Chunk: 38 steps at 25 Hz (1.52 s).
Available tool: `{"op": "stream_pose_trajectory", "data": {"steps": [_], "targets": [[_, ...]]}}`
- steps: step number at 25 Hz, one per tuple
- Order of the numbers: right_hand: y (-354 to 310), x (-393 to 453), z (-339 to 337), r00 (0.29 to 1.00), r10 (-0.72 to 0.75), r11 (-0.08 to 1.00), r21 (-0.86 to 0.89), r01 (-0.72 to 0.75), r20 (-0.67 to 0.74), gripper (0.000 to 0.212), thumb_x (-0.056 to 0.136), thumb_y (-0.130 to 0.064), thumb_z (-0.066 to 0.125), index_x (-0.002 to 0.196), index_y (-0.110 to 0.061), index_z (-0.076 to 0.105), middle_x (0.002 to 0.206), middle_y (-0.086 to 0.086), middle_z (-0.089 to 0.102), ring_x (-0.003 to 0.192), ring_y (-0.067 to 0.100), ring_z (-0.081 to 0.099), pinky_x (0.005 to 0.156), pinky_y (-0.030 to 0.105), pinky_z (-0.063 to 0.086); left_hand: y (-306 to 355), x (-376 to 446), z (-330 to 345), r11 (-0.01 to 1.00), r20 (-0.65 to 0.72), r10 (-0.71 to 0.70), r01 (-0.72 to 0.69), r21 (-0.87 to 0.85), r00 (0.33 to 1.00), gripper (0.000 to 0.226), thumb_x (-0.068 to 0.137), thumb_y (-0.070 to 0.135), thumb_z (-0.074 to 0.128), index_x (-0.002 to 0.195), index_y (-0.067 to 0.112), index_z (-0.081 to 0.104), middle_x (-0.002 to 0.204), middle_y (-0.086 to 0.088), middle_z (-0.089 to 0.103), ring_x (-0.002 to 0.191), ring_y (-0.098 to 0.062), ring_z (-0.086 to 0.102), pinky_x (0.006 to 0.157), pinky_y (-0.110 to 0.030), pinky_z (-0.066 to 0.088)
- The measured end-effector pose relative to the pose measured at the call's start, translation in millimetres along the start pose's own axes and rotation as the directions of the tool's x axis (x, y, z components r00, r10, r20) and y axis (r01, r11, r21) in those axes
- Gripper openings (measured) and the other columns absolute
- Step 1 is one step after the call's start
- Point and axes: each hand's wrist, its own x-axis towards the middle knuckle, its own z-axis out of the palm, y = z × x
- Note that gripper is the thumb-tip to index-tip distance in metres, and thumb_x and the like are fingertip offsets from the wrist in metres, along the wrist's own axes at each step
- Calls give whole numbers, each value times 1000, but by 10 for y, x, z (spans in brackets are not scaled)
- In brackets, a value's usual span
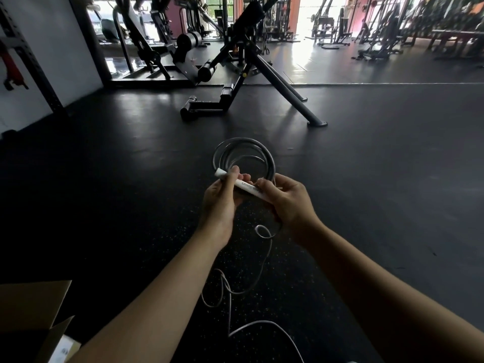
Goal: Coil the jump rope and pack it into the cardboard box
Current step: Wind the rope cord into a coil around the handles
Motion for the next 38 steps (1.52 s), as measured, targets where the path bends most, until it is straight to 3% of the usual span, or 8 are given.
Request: {"op": "stream_pose_trajectory", "data": {"steps": [5,9,12,19,25,29,34,38], "targets": [[-78,162,-292,990,-37,882,-460,98,139,11,93,-20,74,85,-15,79,53,-12,64,45,0,49,48,19,41,281,177,-394,959,250,-26,-47,280,968,48,84,27,82,128,19,64,126,-5,74,128,-30,64,105,-36,53],[-185,158,-322,937,-40,605,-738,300,348,14,84,-28,79,73,-30,70,59,-9,60,58,3,52,61,28,45,525,129,-275,250,483,-74,-453,856,872,100,56,62,90,143,44,46,142,18,59,126,-5,57,106,-33,45],[-275,121,-288,920,-7,558,-762,328,391,14,81,-33,82,86,-36,70,74,-12,67,68,5,61,66,25,48,417,23,-40,87,510,-180,-503,860,841,91,53,60,90,134,46,49,125,18,70,112,-8,66,94,-38,55],[-336,78,-423,946,118,921,-390,10,301,45,94,-54,66,103,-10,69,68,5,59,49,13,48,43,22,36,351,32,-86,292,429,-236,-357,887,872,29,70,44,91,93,34,77,87,12,78,80,-1,71,73,-20,54],[-344,49,-518,960,143,962,-263,-77,242,76,85,-84,42,69,-13,64,52,8,40,43,18,31,46,25,26,422,23,-117,725,426,-70,-248,643,902,20,83,22,84,98,9,79,85,-3,82,73,-2,74,68,-12,53],[-249,67,-513,989,82,969,-240,-50,122,73,92,-76,47,54,-15,61,48,4,40,42,18,33,48,28,30,332,-10,-7,839,333,85,-248,484,939,13,90,19,77,93,6,75,85,-11,79,43,3,55,46,-7,39],[-132,53,-474,983,131,973,-205,-104,125,82,95,-79,34,78,-12,78,59,4,51,45,11,39,48,25,30,272,116,57,965,-62,227,-215,149,972,25,92,35,74,75,17,72,46,11,48,40,-5,34,43,-20,32],[-79,-124,-32,987,59,997,43,-67,152,75,94,-74,40,113,-11,77,83,3,74,50,-2,55,49,15,40,70,70,238,980,-223,194,-199,3,955,39,99,44,63,112,9,71,56,12,65,50,-3,49,59,-24,50]]}}
